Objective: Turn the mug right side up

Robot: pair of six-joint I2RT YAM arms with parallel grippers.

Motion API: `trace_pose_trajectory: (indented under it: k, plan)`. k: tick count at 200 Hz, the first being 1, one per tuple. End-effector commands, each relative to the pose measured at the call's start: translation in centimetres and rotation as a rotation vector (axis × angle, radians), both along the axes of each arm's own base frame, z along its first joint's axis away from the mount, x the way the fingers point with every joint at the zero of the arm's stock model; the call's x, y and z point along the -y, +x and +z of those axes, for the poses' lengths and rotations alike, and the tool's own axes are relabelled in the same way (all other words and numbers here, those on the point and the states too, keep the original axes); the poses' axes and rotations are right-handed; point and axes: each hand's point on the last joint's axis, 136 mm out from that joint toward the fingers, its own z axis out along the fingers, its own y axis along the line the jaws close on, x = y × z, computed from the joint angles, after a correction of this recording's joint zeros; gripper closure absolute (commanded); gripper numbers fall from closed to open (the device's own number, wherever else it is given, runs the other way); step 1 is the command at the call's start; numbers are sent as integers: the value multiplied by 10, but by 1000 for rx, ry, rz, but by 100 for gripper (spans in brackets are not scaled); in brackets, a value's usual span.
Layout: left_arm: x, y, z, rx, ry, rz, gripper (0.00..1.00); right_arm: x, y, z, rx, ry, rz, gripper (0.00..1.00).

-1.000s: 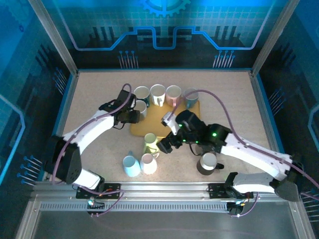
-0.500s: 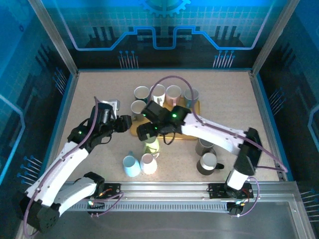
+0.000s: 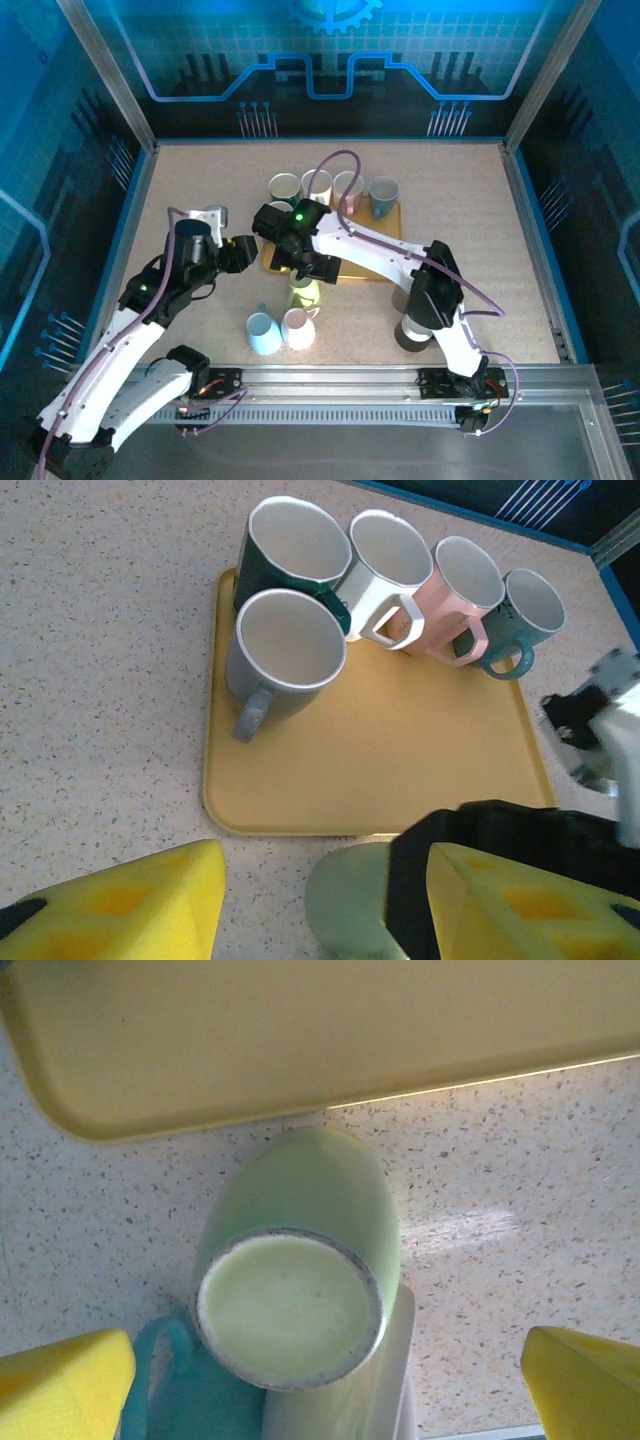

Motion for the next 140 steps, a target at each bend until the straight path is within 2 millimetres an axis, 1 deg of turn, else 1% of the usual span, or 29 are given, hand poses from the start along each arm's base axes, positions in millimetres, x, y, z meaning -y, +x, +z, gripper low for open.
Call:
trace_pose_trajectory:
  k: [1, 25, 50, 62, 77, 104, 140]
  plan:
    - [1, 0, 2, 22, -2, 5, 44, -2, -2, -11, -34, -18, -61, 0]
    - [0, -1, 4, 32, 3, 4, 44, -10, 2, -23, -35, -7, -48, 0]
    - [-1, -2, 4, 37, 9, 5, 44, -8, 4, -37, -49, -22, -60, 0]
    - [-1, -3, 4, 38, 14, 7, 44, -5, 3, -46, -57, -29, -64, 0]
    - [-2, -3, 4, 40, 16, 9, 44, -6, 2, -57, -74, -17, -67, 1]
    - [-2, -2, 4, 42, 20, 10, 44, -13, 3, -71, -85, 6, -50, 4]
    - [-1, -1, 4, 44, 18, 7, 43, -13, 6, -81, -63, 24, -52, 15]
